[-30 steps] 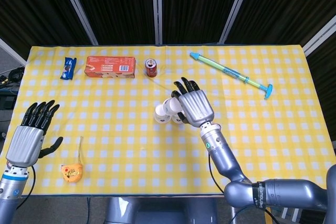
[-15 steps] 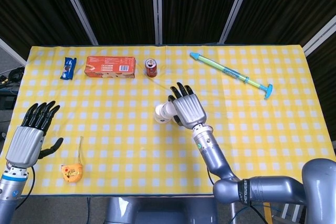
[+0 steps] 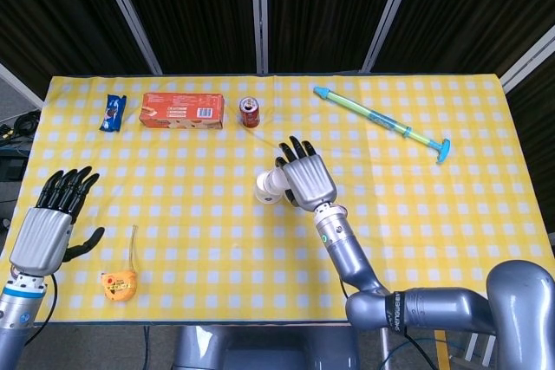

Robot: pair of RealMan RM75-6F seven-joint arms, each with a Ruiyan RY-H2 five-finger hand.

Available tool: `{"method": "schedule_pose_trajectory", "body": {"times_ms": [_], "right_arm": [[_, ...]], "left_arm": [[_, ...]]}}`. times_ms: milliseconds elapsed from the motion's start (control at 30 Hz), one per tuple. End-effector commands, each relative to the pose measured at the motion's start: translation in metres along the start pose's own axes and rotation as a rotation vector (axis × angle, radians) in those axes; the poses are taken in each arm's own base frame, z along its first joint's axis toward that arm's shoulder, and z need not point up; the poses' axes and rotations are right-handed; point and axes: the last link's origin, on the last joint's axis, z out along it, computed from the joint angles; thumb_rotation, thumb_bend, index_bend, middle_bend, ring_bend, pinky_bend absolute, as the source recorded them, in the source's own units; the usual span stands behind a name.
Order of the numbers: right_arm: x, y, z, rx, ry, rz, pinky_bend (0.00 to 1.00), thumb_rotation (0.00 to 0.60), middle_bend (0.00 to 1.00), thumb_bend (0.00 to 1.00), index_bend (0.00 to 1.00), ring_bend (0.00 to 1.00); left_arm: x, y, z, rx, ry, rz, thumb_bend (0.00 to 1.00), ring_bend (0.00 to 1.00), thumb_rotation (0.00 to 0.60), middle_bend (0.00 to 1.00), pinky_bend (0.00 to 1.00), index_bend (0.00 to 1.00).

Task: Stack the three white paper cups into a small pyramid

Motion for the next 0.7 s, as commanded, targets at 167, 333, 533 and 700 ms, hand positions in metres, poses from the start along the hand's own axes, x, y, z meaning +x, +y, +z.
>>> {"method": "schedule_pose_trajectory", "body": {"times_ms": [167,333,533,700], "right_arm": [[-0.0029,0.0023,0.0041,-0.015,0.001,-0.029,0.14,0.6,0.13,0.3,0.46,0.0],[-0.0032,0.0043,0.0041,-0.03,-0.004,-0.041,0.13,0.6,0.11,0.28,0.44,0.0],[0.0001,0.0043,0.0014,-0.039,-0.004,-0.049,0.1,0.6,0.06,0.23,0.34,0.0],[0.0032,0.0052,-0.0013,-0.049,0.001,-0.051,0.1,0.6,0.05,0.22,0.31,0.0]], "left_arm": [[0.0001,-0.0007,0.0001,-0.003,-0.004,-0.006,0.31,0.0,0.6,0.0,0.0,0.0],[-0.0004,-0.0012,0.0003,-0.004,-0.01,-0.006,0.31,0.0,0.6,0.0,0.0,0.0],[-0.0004,-0.0007,-0.0003,-0.005,-0.012,-0.008,0.31,0.0,0.6,0.0,0.0,0.0],[-0.0004,-0.0006,-0.0007,-0.006,-0.01,-0.006,0.31,0.0,0.6,0.0,0.0,0.0]]}}
